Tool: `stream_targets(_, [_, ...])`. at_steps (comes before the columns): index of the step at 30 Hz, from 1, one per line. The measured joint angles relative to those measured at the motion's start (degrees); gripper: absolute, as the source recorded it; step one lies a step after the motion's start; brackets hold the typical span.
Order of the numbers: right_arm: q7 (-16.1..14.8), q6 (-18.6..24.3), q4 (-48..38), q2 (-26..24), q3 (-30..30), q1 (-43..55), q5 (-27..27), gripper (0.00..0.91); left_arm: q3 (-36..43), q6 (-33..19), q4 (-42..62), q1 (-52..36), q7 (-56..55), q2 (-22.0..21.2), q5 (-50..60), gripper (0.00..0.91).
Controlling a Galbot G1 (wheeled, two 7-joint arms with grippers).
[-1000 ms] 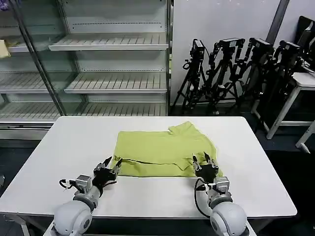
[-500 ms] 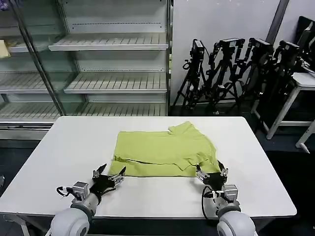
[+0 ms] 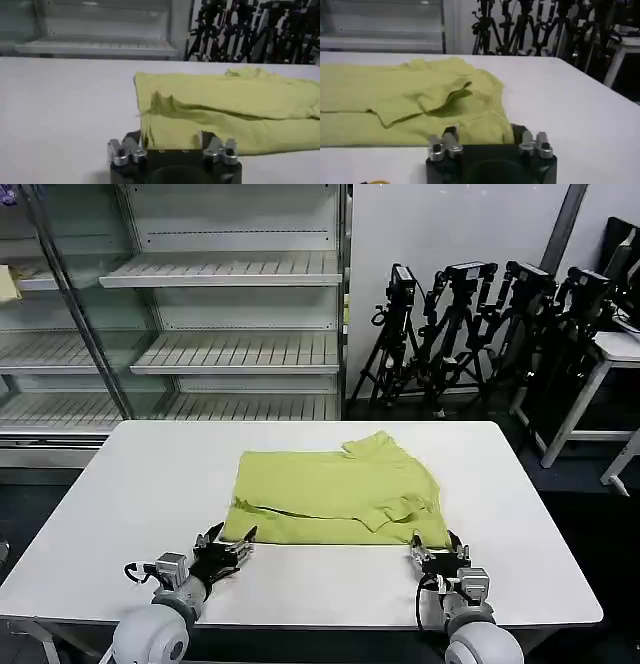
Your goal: Fold and organize the clothes.
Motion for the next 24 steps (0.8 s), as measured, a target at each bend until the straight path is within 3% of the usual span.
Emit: stream_targets(24, [0.2,-1.4,4.4,-1.9,1.3,-4.6,0.5,0.0,-1.1,1.0,-2.8,4.0,0.3,-0.1,-2.4,0.04])
